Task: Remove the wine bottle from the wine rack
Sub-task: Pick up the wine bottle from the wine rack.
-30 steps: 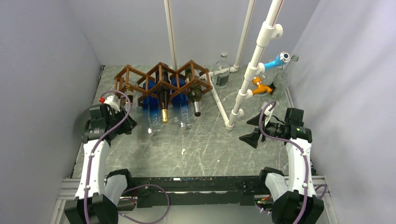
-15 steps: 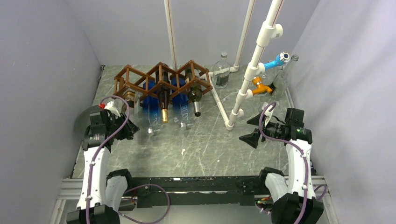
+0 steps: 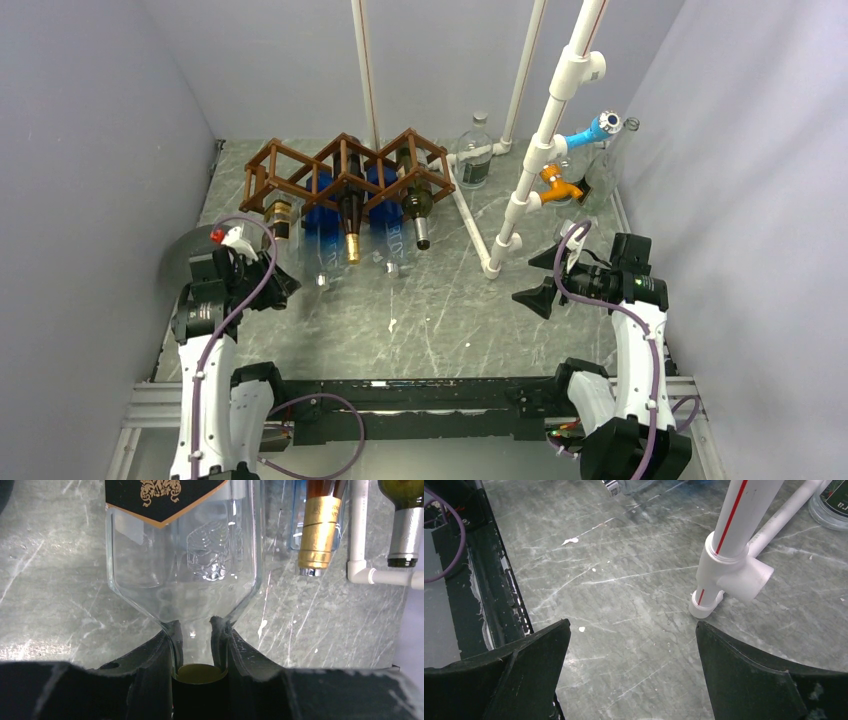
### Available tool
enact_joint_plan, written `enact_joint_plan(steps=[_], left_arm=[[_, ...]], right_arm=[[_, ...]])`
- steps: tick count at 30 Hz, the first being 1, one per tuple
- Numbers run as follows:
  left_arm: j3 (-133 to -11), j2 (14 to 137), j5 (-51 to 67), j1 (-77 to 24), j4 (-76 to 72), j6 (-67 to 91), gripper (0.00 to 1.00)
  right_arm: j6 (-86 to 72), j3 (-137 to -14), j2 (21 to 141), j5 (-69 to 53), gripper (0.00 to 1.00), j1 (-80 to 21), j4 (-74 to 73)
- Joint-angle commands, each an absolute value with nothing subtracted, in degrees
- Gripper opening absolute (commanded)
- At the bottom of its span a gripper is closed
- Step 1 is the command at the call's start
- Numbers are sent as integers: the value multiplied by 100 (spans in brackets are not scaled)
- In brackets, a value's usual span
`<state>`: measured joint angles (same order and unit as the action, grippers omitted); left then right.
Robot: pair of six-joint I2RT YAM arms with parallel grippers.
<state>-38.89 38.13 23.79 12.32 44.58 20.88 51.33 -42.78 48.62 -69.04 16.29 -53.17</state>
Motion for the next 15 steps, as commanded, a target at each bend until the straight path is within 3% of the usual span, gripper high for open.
enact_joint_plan(steps=[1,15], left_arm=[[-4087,3433,2830,1254,3748,2082,0],[-4221,2907,2875,1255,4418,2168,0]], right_arm=[[5150,-4263,4770,-6975,99,1595,-5115],[5133,-4241,4679,-6957,99,1595,-5080]])
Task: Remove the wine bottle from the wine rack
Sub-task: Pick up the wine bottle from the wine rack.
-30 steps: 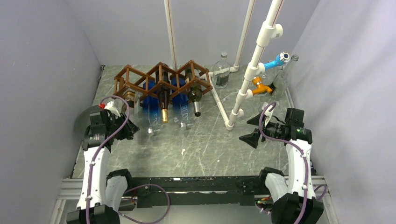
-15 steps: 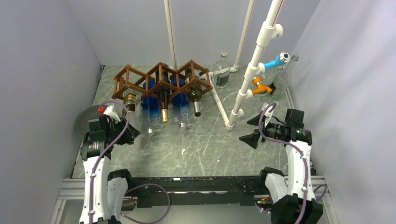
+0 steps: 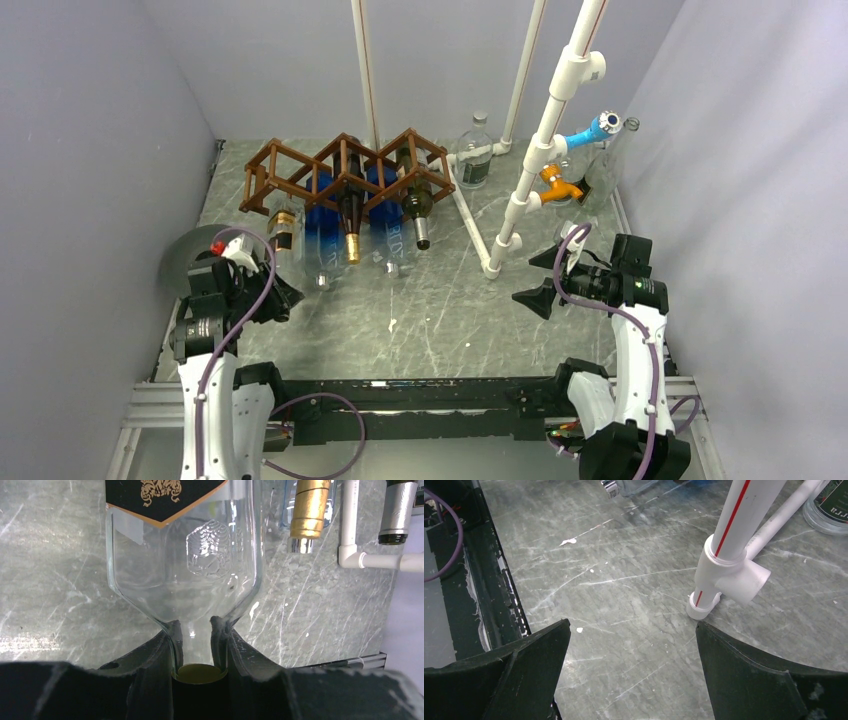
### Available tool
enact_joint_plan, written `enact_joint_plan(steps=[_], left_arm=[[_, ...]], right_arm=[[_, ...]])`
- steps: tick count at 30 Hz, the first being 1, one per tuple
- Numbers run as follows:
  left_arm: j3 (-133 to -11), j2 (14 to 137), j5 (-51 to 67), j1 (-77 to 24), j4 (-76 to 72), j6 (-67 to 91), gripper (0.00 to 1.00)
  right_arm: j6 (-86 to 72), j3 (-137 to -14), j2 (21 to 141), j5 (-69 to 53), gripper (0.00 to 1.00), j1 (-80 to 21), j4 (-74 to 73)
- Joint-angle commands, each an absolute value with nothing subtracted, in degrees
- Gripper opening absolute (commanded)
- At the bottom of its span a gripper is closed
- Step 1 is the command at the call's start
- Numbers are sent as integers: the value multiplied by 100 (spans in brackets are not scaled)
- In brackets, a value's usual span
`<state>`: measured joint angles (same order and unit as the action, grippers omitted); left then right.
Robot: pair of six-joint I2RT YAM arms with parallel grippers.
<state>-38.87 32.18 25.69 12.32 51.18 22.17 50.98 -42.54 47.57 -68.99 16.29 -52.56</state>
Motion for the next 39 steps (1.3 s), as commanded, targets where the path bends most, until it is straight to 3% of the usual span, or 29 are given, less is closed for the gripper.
enact_joint_plan(steps=[1,39], left_arm=[[-4238,2884,2893,1243,4447,2183,0],[-5501,2565,2903,343,5033,2760,0]], right_arm=[[5133,-4240,4676,-6957,99,1595,-5080],[5124,-4201,4616,-6941,99,1599,-5027]])
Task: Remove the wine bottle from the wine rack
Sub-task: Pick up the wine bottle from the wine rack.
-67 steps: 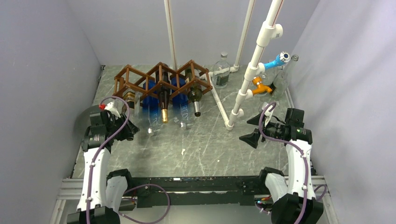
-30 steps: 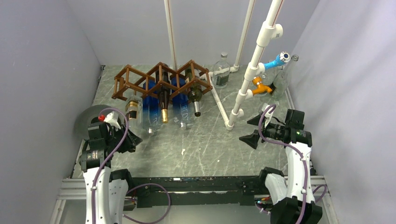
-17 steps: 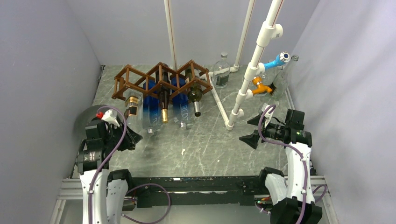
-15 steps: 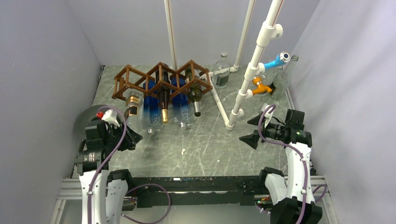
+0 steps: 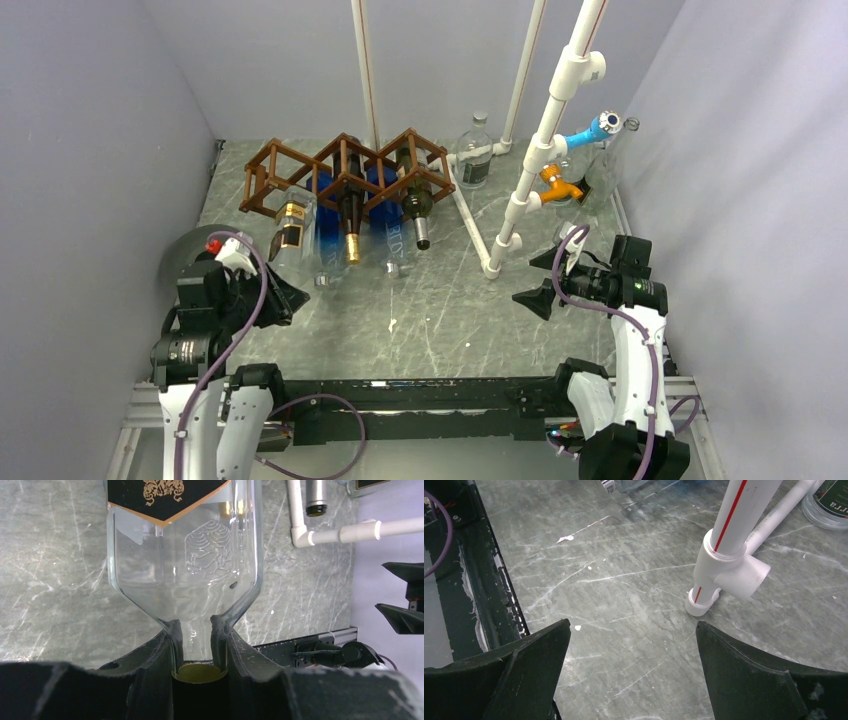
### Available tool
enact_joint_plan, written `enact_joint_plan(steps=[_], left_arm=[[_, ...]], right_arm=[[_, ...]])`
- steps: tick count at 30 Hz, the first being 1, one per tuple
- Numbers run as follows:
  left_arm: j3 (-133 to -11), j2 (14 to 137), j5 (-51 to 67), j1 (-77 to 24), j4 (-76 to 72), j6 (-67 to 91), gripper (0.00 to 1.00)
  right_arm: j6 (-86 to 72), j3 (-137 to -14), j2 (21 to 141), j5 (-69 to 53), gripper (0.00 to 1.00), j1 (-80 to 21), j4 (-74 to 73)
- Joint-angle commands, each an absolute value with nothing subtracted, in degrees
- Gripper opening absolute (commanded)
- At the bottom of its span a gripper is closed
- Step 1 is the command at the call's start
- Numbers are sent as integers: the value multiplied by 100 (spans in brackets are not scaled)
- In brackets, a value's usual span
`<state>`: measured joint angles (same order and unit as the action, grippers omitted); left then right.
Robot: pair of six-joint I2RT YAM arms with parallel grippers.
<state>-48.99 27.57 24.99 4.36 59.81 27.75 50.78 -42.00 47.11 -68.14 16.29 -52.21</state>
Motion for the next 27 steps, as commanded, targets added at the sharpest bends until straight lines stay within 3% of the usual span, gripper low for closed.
enact_joint_plan(steps=[1,27], left_arm=[[-5528,2559,2973,316,5008,2791,0],[-5729,2749,3964,-391,4218,3093,0]], right_arm=[[5124,-4201,4607,-6950,99,1594,-5027],[5134,-4166,4654,-6952,99,1608,-5001]])
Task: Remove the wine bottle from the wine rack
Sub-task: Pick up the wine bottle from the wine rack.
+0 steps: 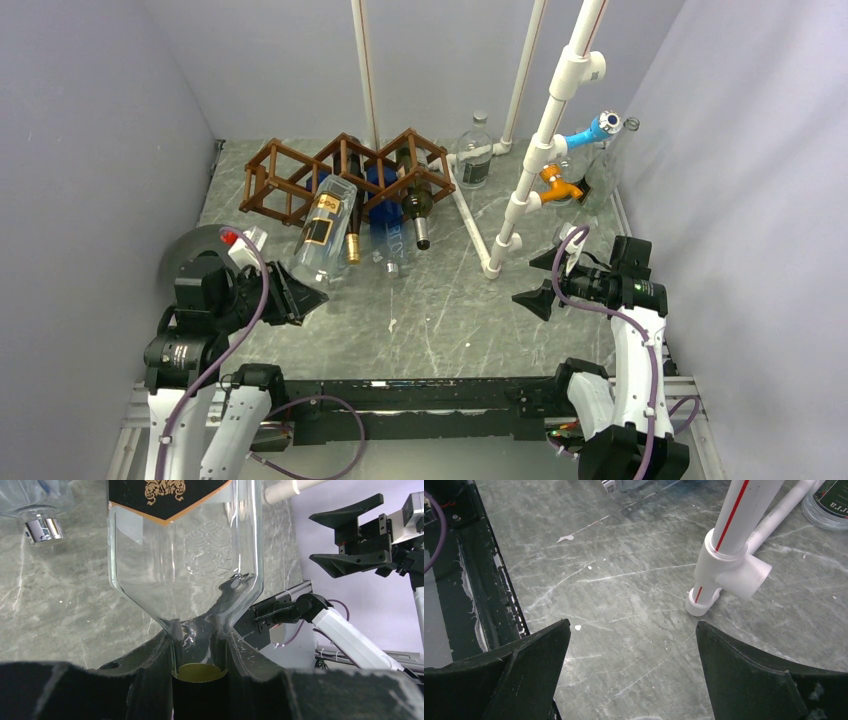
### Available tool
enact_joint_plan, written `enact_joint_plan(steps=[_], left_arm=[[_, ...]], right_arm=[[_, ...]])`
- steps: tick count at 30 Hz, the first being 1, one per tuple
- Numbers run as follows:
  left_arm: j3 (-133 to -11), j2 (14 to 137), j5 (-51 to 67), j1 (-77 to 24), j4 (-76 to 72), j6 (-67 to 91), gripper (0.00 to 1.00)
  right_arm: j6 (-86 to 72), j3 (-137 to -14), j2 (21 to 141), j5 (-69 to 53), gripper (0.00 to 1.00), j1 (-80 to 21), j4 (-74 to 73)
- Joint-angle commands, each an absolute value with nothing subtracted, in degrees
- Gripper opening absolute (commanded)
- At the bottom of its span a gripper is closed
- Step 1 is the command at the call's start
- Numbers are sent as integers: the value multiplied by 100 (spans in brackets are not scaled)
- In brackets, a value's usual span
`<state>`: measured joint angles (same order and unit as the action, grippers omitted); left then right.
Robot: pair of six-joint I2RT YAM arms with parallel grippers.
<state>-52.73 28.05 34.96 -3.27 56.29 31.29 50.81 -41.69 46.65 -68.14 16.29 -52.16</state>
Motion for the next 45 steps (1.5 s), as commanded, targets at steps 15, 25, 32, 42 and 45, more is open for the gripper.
enact_joint_plan(steps=[15,25,32,42,45], left_arm=[[-5878,3154,3993,-1054,3811,3155,0],[-5960,3380,3477,-2090,3625,3176,0],[-5918,3536,3067,-2857,3468,3224,0],[-5943,3774,2498,-3845,3480,3230,0],[-5891,3787,2400,-4065,3474,3258,0]], right_arm=[[5150,-4158,4697,-6950,99,1600,-4992],[5192,-4157,4737,-6964,99,1611,-5022],[5297,-4181,4763,-7014,99,1629,-5119],[5624,-4307,4762,-7167,100,1635,-5496],[5798,-4394,4771,-7158,100,1633,-5683]])
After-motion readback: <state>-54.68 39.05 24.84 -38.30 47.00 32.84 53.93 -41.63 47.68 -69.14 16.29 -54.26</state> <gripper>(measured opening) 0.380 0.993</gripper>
